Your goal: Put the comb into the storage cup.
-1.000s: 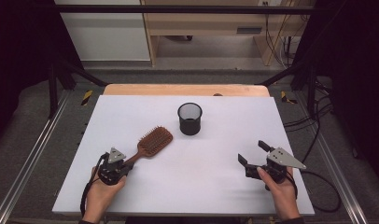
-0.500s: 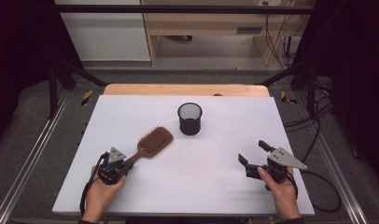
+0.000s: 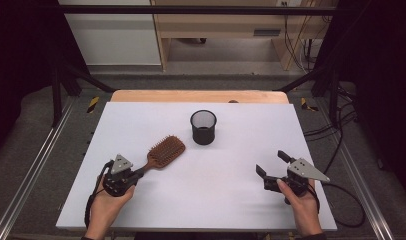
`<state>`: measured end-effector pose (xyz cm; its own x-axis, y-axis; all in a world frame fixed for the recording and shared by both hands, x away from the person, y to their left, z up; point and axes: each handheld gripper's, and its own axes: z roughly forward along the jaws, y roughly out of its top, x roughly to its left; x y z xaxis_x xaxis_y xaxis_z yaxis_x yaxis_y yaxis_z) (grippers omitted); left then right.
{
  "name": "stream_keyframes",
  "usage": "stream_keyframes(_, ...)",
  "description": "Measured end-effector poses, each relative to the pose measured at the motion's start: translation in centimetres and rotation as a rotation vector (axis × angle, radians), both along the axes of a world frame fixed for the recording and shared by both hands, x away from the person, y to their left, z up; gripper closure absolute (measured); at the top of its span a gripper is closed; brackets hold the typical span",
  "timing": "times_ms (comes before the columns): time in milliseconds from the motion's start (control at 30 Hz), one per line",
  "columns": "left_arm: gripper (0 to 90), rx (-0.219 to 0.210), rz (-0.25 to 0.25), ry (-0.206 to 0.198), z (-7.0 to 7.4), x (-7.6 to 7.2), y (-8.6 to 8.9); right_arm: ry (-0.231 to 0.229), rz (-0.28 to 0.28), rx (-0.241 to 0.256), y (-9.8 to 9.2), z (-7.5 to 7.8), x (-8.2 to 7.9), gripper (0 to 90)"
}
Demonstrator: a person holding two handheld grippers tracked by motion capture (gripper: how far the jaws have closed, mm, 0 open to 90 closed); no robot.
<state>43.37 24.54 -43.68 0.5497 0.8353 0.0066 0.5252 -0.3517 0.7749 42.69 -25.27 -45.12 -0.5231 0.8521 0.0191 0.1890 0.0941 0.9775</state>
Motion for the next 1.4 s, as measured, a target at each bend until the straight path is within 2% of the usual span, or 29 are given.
stream_keyframes(133,75.2,-0.011,0.006,-0.031,0.7,0.0,-0.6,0.003,-0.005,-0.002,0.0,-0.1,0.1,6.2)
stream_keyframes(233,60.4,-0.001,0.003,-0.036,1.0,0.2,-1.3,0.0,-0.004,-0.002,0.0,0.0,0.0,6.2)
stream_keyframes(267,50.9,0.005,0.0,-0.035,1.2,0.3,-1.5,0.001,-0.001,-0.001,0.0,-0.1,0.0,6.2)
stream_keyframes(300,50.9,0.007,0.006,-0.037,1.3,0.4,-1.7,0.001,-0.001,-0.001,0.0,-0.1,0.0,6.2)
stream_keyframes(367,42.3,0.008,0.005,-0.036,1.4,0.7,-1.9,0.004,0.003,0.003,0.0,-0.1,0.1,6.2)
stream_keyframes(433,35.4,0.0,0.007,-0.025,1.6,1.2,-2.1,0.001,0.008,0.003,0.0,-0.1,0.1,6.2)
stream_keyframes(500,28.2,0.02,-0.003,-0.012,1.8,1.7,-2.4,0.0,0.014,0.01,0.0,-0.1,0.1,6.1)
stream_keyframes(533,22.6,0.033,-0.013,0.004,1.9,2.0,-2.5,0.002,0.018,0.014,0.0,-0.1,0.1,6.1)
stream_keyframes(567,22.6,0.049,-0.024,0.023,2.0,2.2,-2.6,0.002,0.018,0.014,0.0,-0.1,0.1,6.1)
stream_keyframes(600,20.5,0.082,-0.023,0.035,2.1,2.6,-2.8,0.002,0.02,0.015,0.0,-0.1,0.1,6.1)
stream_keyframes(633,13.2,0.094,-0.029,0.042,2.1,2.8,-2.9,0.003,0.021,0.017,0.0,-0.1,0.1,6.1)
stream_keyframes(667,11.0,0.103,-0.047,0.053,2.1,3.1,-2.9,0.006,0.023,0.019,0.0,-0.2,0.1,6.0)
stream_keyframes(800,7.5,0.147,-0.045,0.089,1.8,4.3,-2.9,0.006,0.029,0.017,0.1,-0.1,0.0,6.0)
stream_keyframes(1000,6.2,0.173,-0.04,0.13,1.4,5.3,-2.3,0.005,0.029,0.014,0.2,-0.1,0.0,6.0)
stream_keyframes(1233,6.0,0.196,-0.051,0.156,1.2,5.7,-1.8,0.009,0.027,0.012,0.2,-0.2,0.1,6.0)
stream_keyframes(1333,5.7,0.213,-0.081,0.179,1.0,5.8,-1.8,0.008,0.03,0.012,0.2,-0.2,0.1,6.0)
stream_keyframes(1400,5.8,0.222,-0.085,0.186,0.9,5.9,-1.7,0.008,0.03,0.01,0.2,-0.2,0.1,6.1)
